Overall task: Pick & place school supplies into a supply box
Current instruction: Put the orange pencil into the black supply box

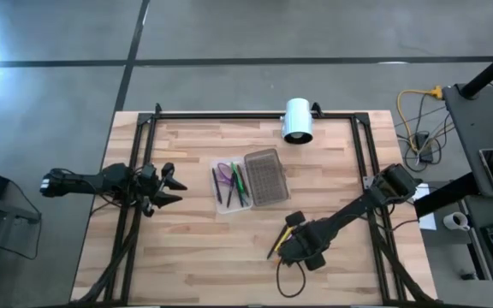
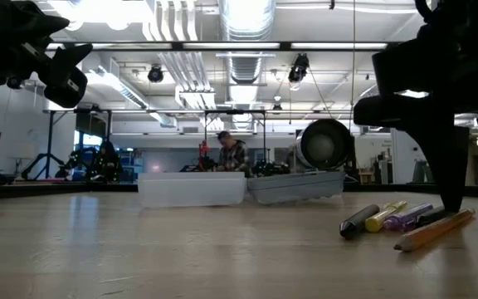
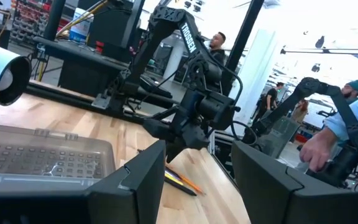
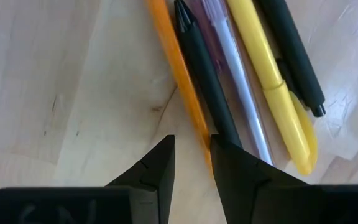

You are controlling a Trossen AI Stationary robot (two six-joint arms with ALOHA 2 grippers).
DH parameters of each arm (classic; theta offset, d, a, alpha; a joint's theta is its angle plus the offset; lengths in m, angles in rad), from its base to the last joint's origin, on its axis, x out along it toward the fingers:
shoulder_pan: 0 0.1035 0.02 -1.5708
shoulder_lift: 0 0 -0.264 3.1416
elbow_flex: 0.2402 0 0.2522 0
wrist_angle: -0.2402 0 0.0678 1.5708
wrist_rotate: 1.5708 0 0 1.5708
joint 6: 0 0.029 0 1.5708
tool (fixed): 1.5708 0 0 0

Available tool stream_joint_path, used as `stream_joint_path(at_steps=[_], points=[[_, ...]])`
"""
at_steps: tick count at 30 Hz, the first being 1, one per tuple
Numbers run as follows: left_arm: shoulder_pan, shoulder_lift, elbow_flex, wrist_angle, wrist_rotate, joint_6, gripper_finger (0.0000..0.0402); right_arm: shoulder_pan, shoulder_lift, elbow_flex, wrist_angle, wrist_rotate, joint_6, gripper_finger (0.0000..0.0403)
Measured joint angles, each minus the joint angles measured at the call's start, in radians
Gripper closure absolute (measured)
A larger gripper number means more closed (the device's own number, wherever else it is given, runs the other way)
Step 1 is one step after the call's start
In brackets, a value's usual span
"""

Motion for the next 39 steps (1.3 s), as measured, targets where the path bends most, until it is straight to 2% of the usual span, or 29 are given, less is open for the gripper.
stream_joint_path(at_steps=[9, 14, 29, 39], points=[[0.000, 0.000, 0.000, 0.000, 0.000, 0.000, 0.0233, -0.027, -0.004, -0.038, 0.055, -0.028, 0.000, 0.0310], [0.000, 0.000, 0.000, -0.001, -0.001, 0.000, 0.0233, -0.058, -0.006, -0.048, 0.059, -0.111, 0.019, 0.0313], [0.000, 0.000, -0.001, -0.001, -0.001, 0.000, 0.0233, -0.074, -0.004, -0.052, 0.056, -0.123, 0.041, 0.0376], [0.000, 0.000, -0.001, -0.001, -0.001, 0.000, 0.0233, -0.072, 0.006, 0.010, -0.002, -0.128, 0.061, 0.0385]])
